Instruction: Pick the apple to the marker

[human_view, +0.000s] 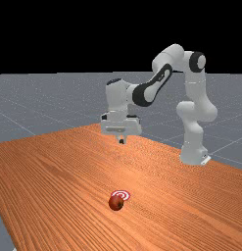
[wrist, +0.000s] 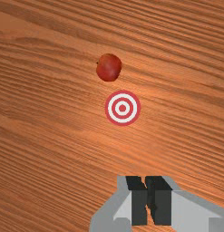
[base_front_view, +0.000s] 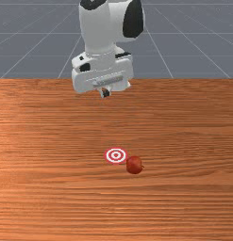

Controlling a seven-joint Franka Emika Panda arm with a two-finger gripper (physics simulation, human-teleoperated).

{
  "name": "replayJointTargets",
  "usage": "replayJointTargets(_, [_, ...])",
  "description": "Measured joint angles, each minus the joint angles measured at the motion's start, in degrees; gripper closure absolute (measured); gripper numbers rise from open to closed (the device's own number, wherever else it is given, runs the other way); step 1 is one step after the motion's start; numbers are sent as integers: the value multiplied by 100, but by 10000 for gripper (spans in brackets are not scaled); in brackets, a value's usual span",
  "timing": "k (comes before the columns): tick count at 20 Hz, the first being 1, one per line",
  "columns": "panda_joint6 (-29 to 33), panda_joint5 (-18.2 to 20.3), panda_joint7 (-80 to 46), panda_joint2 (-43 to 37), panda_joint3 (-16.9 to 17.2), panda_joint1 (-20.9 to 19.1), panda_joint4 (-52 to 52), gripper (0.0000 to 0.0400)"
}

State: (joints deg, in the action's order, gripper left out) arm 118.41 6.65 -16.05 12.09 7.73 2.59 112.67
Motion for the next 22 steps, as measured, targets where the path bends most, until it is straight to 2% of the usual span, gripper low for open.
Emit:
replayJointTargets(1, [-63, 142, -898, 14, 80, 33, -4, 388])
replayJointTargets(3, [-97, 299, -1743, 49, 161, 47, -2, 396])
replayJointTargets(9, [-5, 425, -2256, 622, 202, 33, -143, 400])
replayJointTargets(10, [98, 436, -2307, 655, 196, 53, -168, 243])
replayJointTargets(11, [247, 448, -2334, 680, 189, 70, -186, 148])
replayJointTargets(12, [491, 458, -2336, 711, 176, 90, -201, 90])
replayJointTargets(13, [748, 466, -2343, 742, 154, 119, -244, 54])
replayJointTargets(16, [1074, 475, -2408, 957, 32, 259, -649, 12])
replayJointTargets(22, [1224, 638, -2610, 2475, -233, 440, -1752, 1])
